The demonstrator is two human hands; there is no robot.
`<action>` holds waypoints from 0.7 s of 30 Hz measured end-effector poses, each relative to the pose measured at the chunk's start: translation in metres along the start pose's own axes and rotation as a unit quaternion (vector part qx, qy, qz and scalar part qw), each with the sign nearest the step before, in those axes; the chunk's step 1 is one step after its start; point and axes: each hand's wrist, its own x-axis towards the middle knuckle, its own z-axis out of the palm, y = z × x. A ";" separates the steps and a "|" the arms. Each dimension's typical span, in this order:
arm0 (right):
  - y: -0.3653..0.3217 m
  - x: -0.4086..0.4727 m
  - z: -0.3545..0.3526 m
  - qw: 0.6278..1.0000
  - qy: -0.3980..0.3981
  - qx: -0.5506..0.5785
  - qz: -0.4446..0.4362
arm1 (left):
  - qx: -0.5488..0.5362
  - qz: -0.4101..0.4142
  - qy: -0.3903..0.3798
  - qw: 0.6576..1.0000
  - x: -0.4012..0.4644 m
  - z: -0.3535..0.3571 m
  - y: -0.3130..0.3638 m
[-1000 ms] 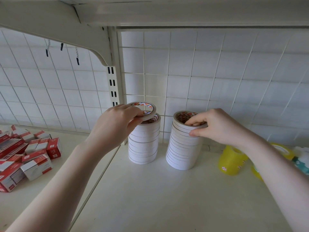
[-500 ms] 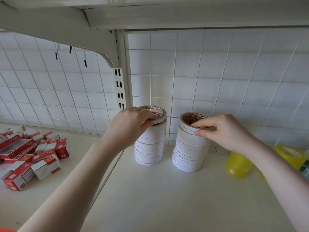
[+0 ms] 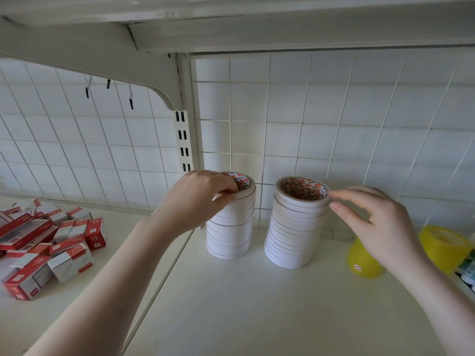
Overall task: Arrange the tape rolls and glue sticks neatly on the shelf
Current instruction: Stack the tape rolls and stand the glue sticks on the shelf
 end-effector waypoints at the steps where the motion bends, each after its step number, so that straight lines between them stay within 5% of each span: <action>1: 0.002 -0.004 0.000 1.000 0.006 -0.001 0.008 | -0.001 -0.004 -0.005 1.000 0.000 -0.001 0.001; 21: 0.026 -0.039 0.005 0.986 -0.014 -0.147 0.079 | -0.050 -0.077 -0.084 0.992 0.008 -0.004 -0.003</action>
